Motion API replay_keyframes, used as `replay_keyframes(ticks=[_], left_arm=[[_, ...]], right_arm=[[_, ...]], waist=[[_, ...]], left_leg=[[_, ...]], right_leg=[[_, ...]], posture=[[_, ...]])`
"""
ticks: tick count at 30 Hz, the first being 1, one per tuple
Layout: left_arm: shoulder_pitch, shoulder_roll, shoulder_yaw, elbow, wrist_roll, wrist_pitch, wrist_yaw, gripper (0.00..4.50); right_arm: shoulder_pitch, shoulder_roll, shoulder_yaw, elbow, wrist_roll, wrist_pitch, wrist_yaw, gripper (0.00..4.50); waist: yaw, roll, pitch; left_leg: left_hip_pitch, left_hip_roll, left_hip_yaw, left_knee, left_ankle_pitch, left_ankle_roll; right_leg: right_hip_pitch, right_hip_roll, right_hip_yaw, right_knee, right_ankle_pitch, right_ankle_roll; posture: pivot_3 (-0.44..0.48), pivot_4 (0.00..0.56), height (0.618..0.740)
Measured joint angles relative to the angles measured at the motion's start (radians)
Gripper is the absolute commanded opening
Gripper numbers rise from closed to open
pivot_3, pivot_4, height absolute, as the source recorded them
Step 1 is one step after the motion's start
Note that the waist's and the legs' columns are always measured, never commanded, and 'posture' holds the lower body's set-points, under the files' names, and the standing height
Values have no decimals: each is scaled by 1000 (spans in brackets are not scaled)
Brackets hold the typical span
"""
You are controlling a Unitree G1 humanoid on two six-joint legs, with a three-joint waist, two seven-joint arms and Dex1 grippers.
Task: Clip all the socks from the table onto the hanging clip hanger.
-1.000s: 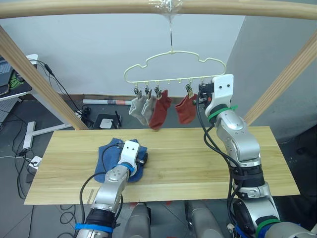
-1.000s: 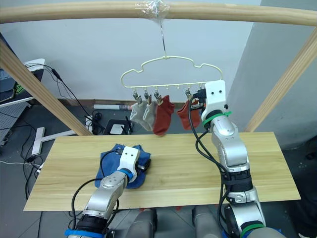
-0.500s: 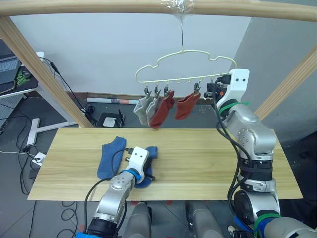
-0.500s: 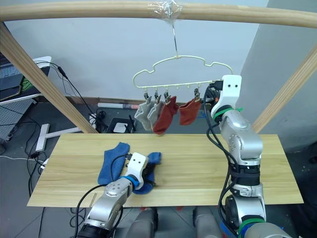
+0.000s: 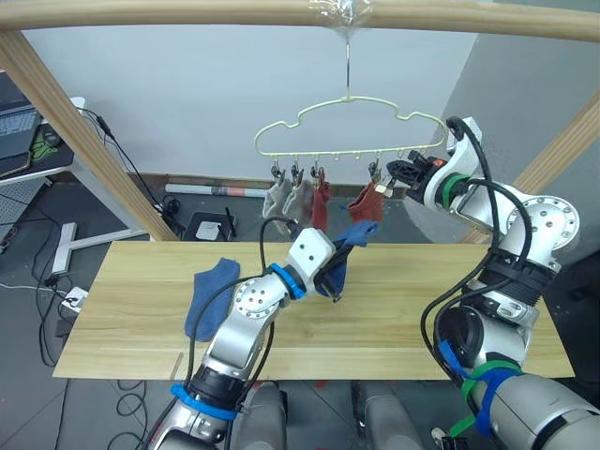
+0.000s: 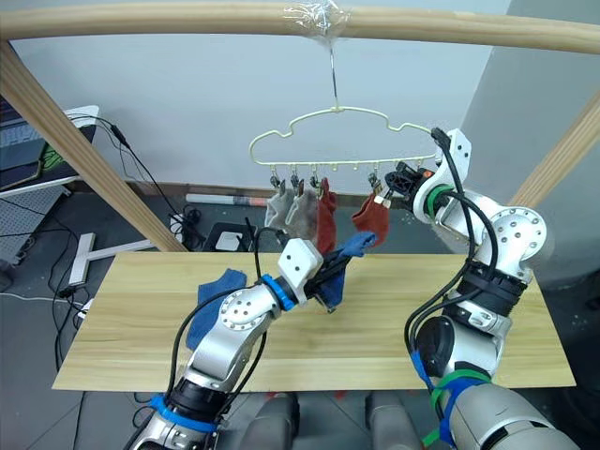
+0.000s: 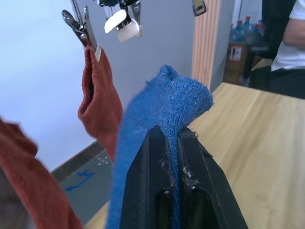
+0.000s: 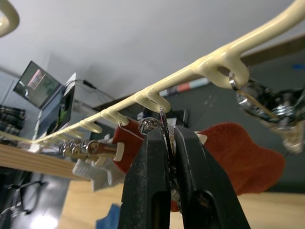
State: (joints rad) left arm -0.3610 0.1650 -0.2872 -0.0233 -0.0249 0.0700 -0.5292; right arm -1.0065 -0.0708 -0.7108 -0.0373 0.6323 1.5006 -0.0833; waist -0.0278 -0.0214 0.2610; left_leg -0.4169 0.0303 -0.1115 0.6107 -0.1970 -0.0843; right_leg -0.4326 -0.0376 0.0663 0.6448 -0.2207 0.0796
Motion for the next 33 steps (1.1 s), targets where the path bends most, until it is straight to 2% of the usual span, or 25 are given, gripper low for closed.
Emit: replay_keyframes(ticks=[5, 12, 25, 33], left_arm=[[-54, -45, -13, 62, 45, -87, 46, 27], [-94, -61, -11, 115, 90, -179, 105, 27], [-73, -22, -1, 108, 134, -277, 127, 27], [-83, -37, -1, 116, 150, -296, 147, 27]], right_arm=[[-17, 36, -53, -25, -3, 71, -25, 0], [-11, 54, -60, -65, -6, 94, -37, 0], [-15, 38, -65, -65, -9, 96, -37, 0], [-27, 55, -83, -62, -7, 98, -62, 0]], waist=[[0, 0, 0], [-1, 0, 0], [-1, 0, 0], [-2, 0, 0]], left_leg=[[0, 0, 0, 0, 0, 0], [0, 0, 0, 0, 0, 0], [0, 0, 0, 0, 0, 0], [0, 0, 0, 0, 0, 0]], right_leg=[[1, 0, 0, 0, 0, 0], [1, 0, 0, 0, 1, 3], [1, 0, 0, -1, 2, 5], [1, 0, -1, -1, 2, 5]], posture=[[-33, 246, 740], [-42, 239, 740], [-38, 225, 740], [-38, 225, 740]])
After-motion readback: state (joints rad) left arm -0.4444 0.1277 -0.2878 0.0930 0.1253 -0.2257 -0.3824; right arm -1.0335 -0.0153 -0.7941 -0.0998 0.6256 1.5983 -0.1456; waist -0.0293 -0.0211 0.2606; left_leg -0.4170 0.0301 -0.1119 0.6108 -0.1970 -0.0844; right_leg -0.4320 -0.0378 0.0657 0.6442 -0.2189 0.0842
